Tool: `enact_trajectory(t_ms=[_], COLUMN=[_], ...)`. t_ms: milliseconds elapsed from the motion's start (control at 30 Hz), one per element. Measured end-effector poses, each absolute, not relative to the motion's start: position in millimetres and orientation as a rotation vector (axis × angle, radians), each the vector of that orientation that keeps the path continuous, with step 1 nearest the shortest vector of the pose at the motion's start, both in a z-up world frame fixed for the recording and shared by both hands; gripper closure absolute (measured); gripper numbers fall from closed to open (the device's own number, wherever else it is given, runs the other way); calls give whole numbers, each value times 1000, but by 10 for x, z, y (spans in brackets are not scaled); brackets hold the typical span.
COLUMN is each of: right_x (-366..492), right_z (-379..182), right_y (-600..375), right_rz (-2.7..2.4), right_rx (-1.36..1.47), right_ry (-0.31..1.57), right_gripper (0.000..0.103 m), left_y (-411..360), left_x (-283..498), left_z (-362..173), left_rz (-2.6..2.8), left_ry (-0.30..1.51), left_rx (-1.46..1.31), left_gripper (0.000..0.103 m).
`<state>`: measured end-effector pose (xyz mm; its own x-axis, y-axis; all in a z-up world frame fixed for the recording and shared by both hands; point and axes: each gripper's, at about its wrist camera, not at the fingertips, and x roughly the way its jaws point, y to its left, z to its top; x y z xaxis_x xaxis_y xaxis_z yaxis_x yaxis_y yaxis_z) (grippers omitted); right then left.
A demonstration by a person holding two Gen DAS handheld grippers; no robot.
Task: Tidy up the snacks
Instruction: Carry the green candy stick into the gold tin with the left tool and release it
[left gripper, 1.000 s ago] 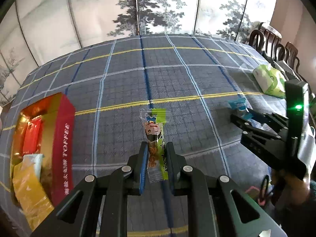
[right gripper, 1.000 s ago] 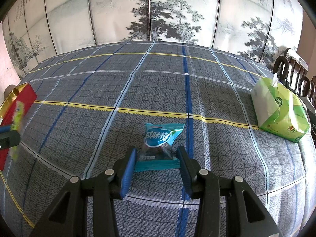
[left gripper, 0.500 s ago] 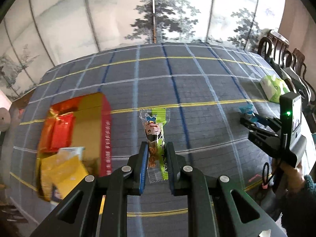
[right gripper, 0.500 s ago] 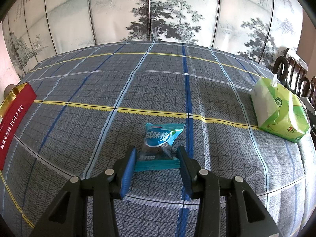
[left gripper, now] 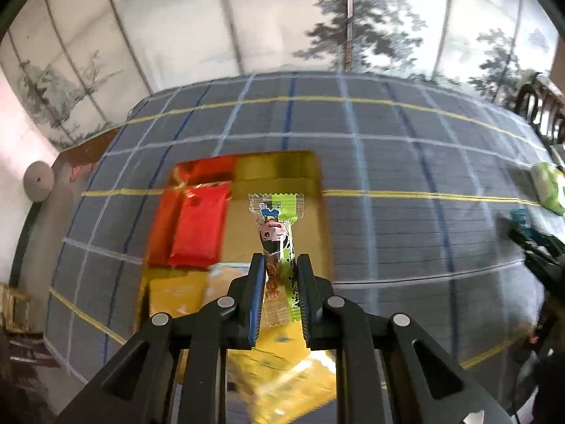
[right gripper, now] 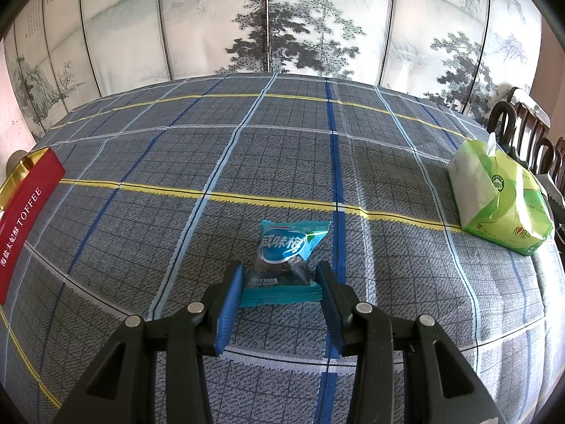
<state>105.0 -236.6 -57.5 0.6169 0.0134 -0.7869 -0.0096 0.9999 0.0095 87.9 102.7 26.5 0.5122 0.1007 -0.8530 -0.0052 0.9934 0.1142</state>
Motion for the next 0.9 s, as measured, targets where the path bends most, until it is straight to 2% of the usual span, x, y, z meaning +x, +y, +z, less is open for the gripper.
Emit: enact_trajectory(t_ms=[600,800,900], right_x=[1049,1049,1049], right_z=[-574,-574,-574], right_y=[-2350,-2360,-2363], right_rz=[11,10,10], right_rx=[3,2,2], right_ry=[906,906,906], right_gripper=[60,60,60], left_y=[1294,1317,1329], left_x=[918,903,890], left_z=[5,4,26], left_rz=[91,96,101], left_ry=[1078,1077,1069], left_rx=[118,122,120], left_gripper=[84,80,73])
